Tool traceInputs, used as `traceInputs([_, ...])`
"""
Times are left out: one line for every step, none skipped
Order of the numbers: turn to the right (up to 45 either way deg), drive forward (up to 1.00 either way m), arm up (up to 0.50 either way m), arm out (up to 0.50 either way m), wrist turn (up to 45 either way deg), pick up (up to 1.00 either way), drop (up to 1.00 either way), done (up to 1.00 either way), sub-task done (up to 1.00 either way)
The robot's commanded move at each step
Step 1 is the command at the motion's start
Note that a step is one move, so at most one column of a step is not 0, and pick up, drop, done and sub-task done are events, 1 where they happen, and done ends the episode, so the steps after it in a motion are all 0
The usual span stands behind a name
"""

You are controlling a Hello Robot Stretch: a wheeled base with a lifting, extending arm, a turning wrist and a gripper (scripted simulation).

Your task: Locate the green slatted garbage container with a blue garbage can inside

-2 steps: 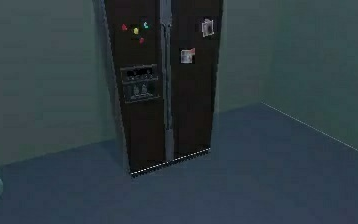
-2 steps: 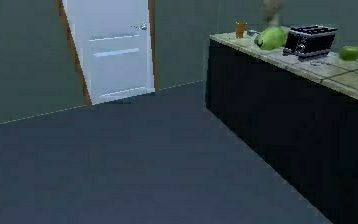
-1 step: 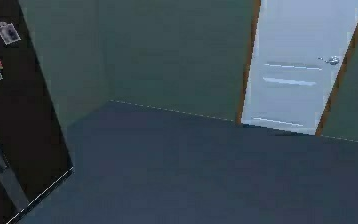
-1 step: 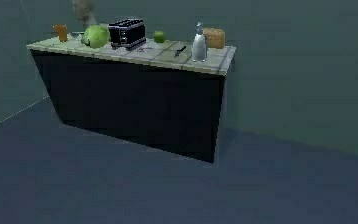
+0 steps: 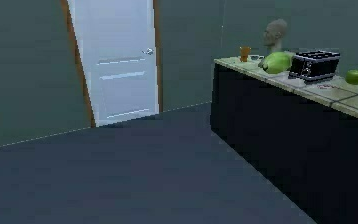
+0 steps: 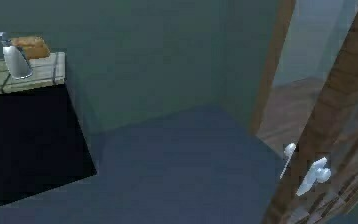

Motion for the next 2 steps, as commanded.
traceInputs([18.0, 0.0, 0.0, 0.0, 0.0, 0.0, 0.0, 0.0, 0.0])
traceInputs([0.0, 0.2, 0.0, 0.0, 0.0, 0.0, 0.0, 0.0, 0.0])
